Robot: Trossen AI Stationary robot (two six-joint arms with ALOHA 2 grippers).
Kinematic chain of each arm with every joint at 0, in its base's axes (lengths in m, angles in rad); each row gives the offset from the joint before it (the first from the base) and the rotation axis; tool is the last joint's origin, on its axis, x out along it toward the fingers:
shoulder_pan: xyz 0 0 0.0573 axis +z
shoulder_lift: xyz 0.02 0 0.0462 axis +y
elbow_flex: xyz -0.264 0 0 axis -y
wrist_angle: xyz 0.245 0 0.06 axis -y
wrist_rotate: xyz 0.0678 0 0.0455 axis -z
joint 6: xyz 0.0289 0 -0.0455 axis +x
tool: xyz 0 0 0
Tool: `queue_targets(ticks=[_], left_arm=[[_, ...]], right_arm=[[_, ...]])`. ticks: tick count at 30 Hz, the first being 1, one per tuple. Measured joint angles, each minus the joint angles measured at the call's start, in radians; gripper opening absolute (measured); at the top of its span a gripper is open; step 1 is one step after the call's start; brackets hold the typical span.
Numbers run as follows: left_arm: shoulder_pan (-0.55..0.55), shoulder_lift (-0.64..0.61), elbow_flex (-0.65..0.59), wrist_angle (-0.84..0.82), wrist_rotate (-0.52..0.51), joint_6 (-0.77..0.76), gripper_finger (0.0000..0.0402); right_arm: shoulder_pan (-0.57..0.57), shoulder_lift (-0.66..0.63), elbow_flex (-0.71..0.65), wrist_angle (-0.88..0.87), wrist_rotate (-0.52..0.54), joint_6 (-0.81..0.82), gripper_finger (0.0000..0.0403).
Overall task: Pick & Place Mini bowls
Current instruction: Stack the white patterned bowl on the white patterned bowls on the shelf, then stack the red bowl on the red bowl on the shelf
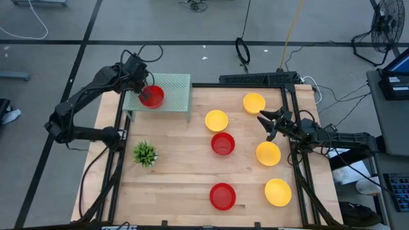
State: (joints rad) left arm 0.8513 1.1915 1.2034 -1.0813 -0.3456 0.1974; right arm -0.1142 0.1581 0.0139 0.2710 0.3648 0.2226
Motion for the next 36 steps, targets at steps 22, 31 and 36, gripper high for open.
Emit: queue_targets(ticks=[22, 31, 36], left_arm=[[-0.079, -0.074, 0.0, 0.21, 0.02, -0.075, 0.0177], [-0.202, -0.107, 0.0, 0.278, 0.303, -0.265, 0.0182], [-0.286, -0.09, 0.0, 0.294, 0.42, -0.286, 0.0182]], right_arm=[[0.0, 0.0, 0.0, 0.0, 0.0, 0.0, 0.016], [0.0, 0.0, 0.0, 0.0, 0.0, 0.0, 0.016], [0.0, 0.0, 0.0, 0.0, 0.0, 0.0, 0.0162]])
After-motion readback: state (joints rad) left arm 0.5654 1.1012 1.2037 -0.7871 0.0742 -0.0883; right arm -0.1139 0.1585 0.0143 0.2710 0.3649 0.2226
